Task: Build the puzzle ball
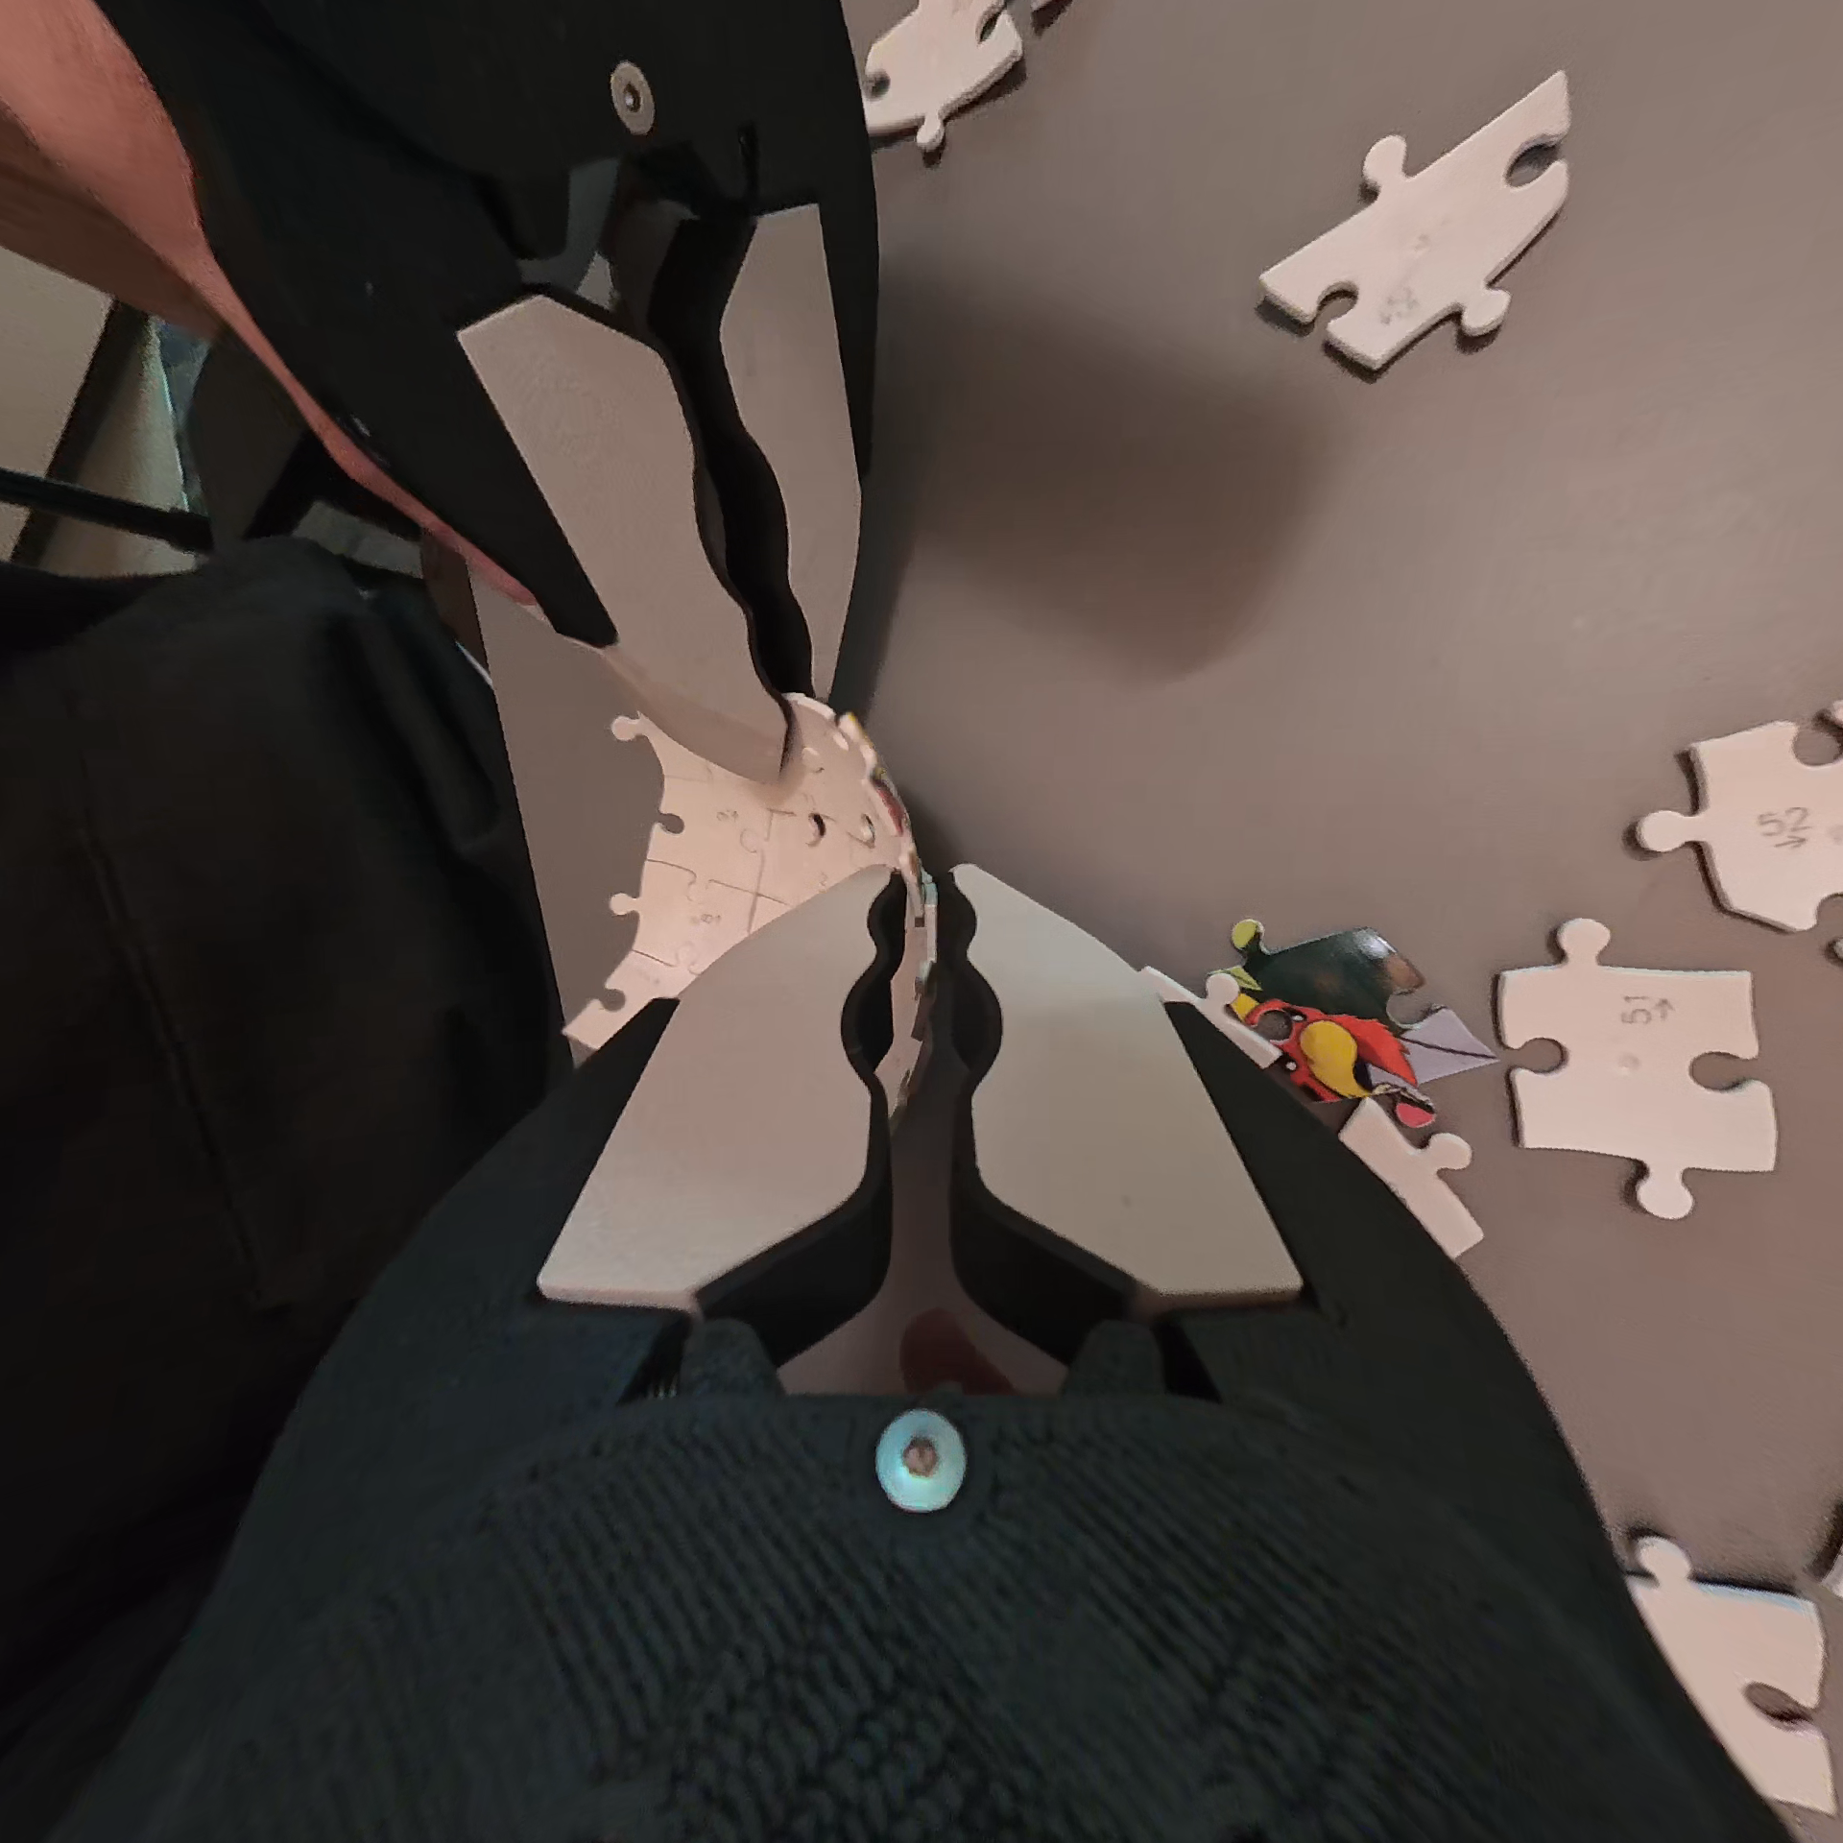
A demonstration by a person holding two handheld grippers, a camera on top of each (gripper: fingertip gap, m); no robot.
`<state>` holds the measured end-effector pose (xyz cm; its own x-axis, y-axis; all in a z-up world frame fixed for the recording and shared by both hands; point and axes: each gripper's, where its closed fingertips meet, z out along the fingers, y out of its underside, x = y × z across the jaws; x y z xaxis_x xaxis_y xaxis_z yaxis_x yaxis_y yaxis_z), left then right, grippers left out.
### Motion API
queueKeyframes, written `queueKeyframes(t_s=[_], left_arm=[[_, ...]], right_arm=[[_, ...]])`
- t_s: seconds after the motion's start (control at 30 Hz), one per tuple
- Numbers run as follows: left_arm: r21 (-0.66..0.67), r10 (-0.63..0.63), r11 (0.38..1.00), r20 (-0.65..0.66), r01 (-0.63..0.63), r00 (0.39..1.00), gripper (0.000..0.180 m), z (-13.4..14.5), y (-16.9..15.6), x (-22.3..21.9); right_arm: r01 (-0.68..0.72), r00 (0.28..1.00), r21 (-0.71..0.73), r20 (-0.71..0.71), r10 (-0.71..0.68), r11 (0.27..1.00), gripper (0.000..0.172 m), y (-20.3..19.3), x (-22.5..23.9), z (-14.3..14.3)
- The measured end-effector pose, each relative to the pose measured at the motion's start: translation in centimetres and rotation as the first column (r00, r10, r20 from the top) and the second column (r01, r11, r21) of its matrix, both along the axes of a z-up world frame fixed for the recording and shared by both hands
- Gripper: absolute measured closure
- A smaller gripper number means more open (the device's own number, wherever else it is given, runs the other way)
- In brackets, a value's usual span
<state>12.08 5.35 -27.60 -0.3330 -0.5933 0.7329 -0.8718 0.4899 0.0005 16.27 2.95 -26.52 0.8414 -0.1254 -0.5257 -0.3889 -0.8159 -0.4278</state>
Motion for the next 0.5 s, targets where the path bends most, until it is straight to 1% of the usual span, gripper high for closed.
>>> queueKeyframes(t_s=[0.1,0.23,0.33,0.4,0.5], left_arm=[[0.001,0.010,1.000,0.019,-0.010,1.000,0.177,0.0,0.1,0.3],[0.010,0.009,1.000,0.038,-0.010,0.999,0.177,0.0,0.2,0.6],[0.008,0.011,1.000,0.041,-0.012,0.999,0.177,0.0,0.1,0.8],[0.008,0.014,1.000,0.042,-0.015,0.999,0.177,0.0,0.0,0.9],[0.003,0.020,1.000,0.041,-0.021,0.999,0.177,0.0,0.0,0.9]], right_arm=[[0.036,0.999,0.013,0.009,-0.036,0.999,0.165,0.1,0.1,0.3],[0.067,0.998,0.033,-0.003,-0.067,0.997,0.159,-0.1,-0.2,0.5],[0.091,0.996,0.022,-0.010,-0.091,0.996,0.152,-0.8,-0.2,0.6],[0.141,0.990,0.020,0.004,-0.141,0.990,0.143,-1.2,0.4,0.8],[0.177,0.984,0.026,-0.029,-0.177,0.984,0.144,-1.7,0.2,1.5]])
